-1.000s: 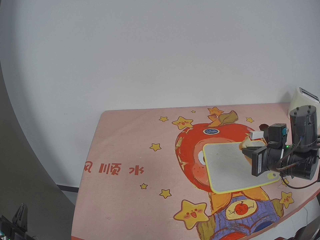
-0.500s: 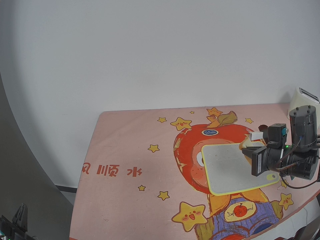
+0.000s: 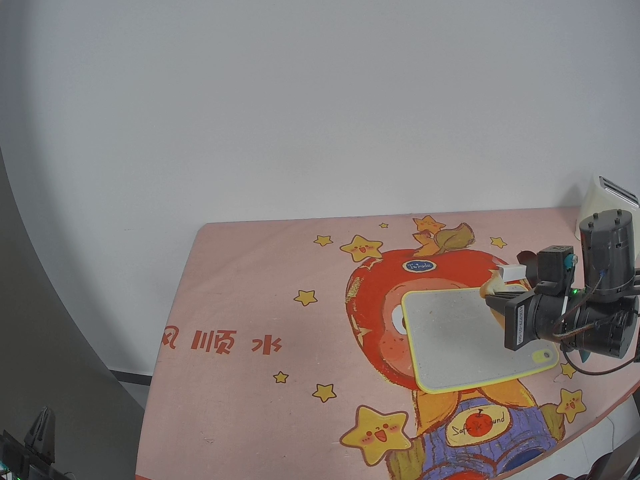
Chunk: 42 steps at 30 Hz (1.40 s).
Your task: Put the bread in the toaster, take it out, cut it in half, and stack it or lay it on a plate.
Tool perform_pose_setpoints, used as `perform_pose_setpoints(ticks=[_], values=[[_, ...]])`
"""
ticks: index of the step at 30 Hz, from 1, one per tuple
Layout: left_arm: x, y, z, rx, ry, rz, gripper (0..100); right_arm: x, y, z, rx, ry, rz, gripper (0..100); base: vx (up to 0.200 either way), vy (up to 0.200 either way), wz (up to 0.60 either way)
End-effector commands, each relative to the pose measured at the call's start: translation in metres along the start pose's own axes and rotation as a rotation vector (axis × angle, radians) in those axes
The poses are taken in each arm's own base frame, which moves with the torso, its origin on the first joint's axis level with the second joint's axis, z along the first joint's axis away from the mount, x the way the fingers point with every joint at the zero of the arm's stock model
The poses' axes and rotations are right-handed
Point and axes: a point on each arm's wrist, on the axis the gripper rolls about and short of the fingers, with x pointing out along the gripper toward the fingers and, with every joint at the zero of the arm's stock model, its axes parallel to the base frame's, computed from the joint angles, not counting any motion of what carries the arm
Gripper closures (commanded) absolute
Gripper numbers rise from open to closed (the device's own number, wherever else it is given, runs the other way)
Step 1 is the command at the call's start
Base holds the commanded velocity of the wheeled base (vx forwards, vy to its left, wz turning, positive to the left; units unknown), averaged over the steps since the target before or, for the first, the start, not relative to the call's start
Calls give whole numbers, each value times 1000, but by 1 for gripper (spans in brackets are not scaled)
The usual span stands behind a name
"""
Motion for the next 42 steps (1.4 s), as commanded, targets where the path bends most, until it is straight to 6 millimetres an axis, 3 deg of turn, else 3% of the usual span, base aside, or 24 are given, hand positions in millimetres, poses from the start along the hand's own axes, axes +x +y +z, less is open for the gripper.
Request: perform_pose_setpoints(ticks=[1, 5, 14, 26, 38, 42], values=[[0, 0, -5, -1, 1, 1, 100, 0, 0, 0, -1, 1, 0, 100, 0, -200, 0], [0, 0, -5, -1, 1, 1, 100, 1, 1, -1, -1, 6, 1, 100, 0, -200, 0], [0, 0, -5, 1, 1, 1, 100, 1, 0, 0, 1, 4, 0, 100, 0, 0, 0], [0, 0, -5, 1, 1, 1, 100, 1, 0, -1, 0, 6, -1, 100, 0, -200, 0], [0, 0, -5, 1, 1, 1, 100, -1, -1, 0, 4, -5, -3, 100, 0, 0, 0], [0, 0, -5, 1, 1, 1, 100, -2, -1, 1, 4, -6, -4, 100, 0, -200, 0]])
